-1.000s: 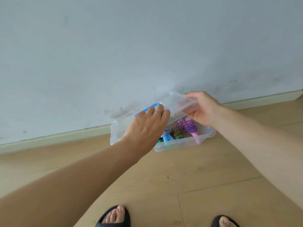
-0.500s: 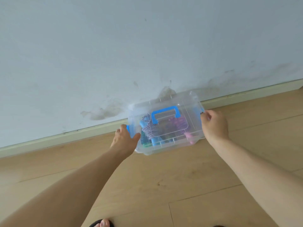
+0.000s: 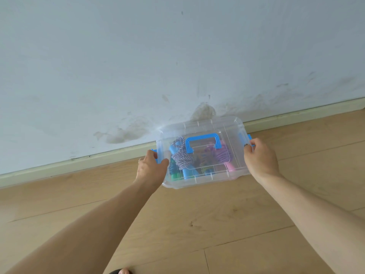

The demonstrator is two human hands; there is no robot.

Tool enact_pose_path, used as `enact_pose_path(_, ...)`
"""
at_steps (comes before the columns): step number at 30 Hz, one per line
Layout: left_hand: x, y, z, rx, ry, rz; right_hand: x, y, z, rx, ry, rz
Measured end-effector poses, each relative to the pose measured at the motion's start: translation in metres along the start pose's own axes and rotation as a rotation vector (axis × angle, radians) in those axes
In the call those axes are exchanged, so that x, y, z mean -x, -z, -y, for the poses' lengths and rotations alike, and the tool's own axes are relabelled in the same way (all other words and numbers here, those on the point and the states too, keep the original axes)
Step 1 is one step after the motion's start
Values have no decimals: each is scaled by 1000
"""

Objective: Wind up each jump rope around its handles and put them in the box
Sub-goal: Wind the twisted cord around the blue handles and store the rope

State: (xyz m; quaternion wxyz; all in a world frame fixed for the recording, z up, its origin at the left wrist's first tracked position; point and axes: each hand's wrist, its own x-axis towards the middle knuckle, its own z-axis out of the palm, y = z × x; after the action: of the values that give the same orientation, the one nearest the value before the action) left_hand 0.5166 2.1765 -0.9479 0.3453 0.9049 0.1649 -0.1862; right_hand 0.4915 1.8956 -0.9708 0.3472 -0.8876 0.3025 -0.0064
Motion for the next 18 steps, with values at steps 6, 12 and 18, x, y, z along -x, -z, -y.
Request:
enact_pose_path(6,-3,6,4,172,82,-8,-3,-5,-4,-75,10,-48)
enact_pose_path(12,-10,9,6,212,195,21,-5,-8,-6,-228,-107,-58)
enact_pose_path(18,-5,7,0,118,74,-64,-4,-2,10,-239,-36,-155)
